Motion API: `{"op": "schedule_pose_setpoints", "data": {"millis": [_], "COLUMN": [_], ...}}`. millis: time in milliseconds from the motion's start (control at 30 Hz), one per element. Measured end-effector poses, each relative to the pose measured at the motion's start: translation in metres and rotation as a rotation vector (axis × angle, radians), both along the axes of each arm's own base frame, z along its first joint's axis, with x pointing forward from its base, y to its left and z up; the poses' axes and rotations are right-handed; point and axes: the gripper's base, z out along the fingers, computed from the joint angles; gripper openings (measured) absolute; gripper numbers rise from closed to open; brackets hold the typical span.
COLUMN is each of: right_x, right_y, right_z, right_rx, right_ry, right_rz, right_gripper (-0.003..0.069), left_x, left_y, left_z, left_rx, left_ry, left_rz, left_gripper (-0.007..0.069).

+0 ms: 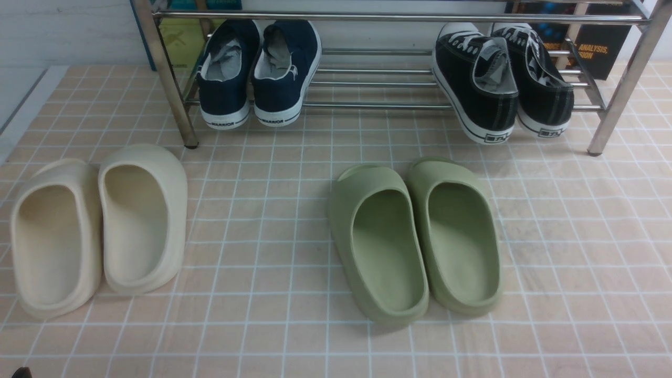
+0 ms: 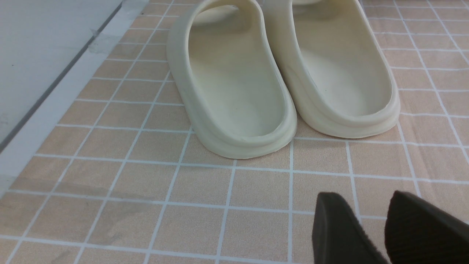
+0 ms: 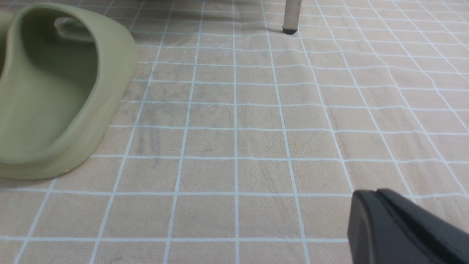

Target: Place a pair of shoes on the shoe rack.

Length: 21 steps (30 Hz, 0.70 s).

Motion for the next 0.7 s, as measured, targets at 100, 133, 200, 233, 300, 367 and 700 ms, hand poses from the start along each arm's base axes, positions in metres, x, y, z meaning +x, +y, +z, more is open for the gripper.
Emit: {"op": "schedule_pose_setpoints", "data": {"millis": [100,133,200,233,300,367,700], "right_x": [0.0,0.0,0.0,0.0,0.0,0.0,0.0], "right_y": [0.0,0.0,0.0,0.0,0.0,0.0,0.0], "right_z": [0.0,0.0,0.0,0.0,0.0,0.0,-0.0001], "right_rx": [0.0,0.0,0.0,0.0,0.0,0.0,0.0], "right_ry": [0.0,0.0,0.0,0.0,0.0,0.0,0.001], "right_rz": [0.0,0.0,0.0,0.0,0.0,0.0,0.0], "right_gripper": [-0.0005,-0.0005,-0.0005,-0.0005,-0.0005,-0.0005,-0.0005], "left_x": [0.0,0.0,0.0,0.0,0.0,0.0,0.0], "left_y": [0.0,0.0,0.0,0.0,0.0,0.0,0.0], "left_z": [0.0,0.0,0.0,0.0,0.0,0.0,0.0], "left_rx": [0.0,0.0,0.0,0.0,0.0,0.0,0.0], "left_ry": [0.0,0.0,0.0,0.0,0.0,0.0,0.0], "left_rz": [0.0,0.0,0.0,0.0,0.0,0.0,0.0], "left_gripper": [0.0238,0.0238,0.0238,0.0238,0.0238,0.0238,0.0238]}}
